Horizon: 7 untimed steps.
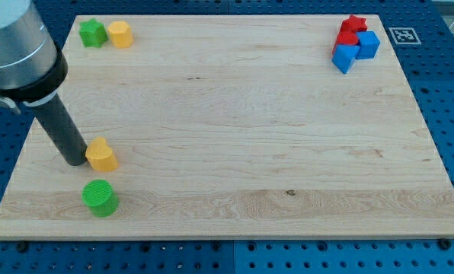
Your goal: Slide the yellow heart towards the center
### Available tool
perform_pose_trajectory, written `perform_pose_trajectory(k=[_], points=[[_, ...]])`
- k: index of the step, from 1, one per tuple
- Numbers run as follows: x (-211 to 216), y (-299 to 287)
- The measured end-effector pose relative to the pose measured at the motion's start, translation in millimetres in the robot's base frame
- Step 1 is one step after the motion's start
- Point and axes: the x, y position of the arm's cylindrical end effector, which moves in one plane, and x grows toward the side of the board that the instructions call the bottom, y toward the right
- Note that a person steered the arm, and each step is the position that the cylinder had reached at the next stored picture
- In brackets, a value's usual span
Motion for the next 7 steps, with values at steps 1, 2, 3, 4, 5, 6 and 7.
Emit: perform_pose_trajectory(k=[1,2,3,4,5,6,7], points=[[48,0],[51,6],[44,12],[-1,20],[-27,28],[-30,28],[-40,39]])
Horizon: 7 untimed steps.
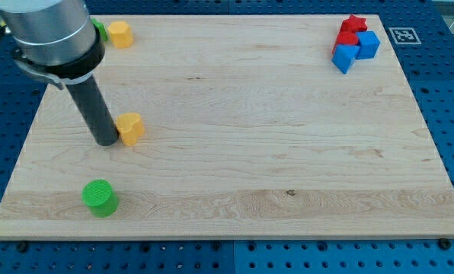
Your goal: Slide the yellow heart towards the center
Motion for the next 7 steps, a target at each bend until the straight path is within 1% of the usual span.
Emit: perform_pose_trajectory(k=[1,3,4,5,6,7], points=[[11,29],[-3,73],[-35,85],[-76,92],[-108,92],[-115,92]])
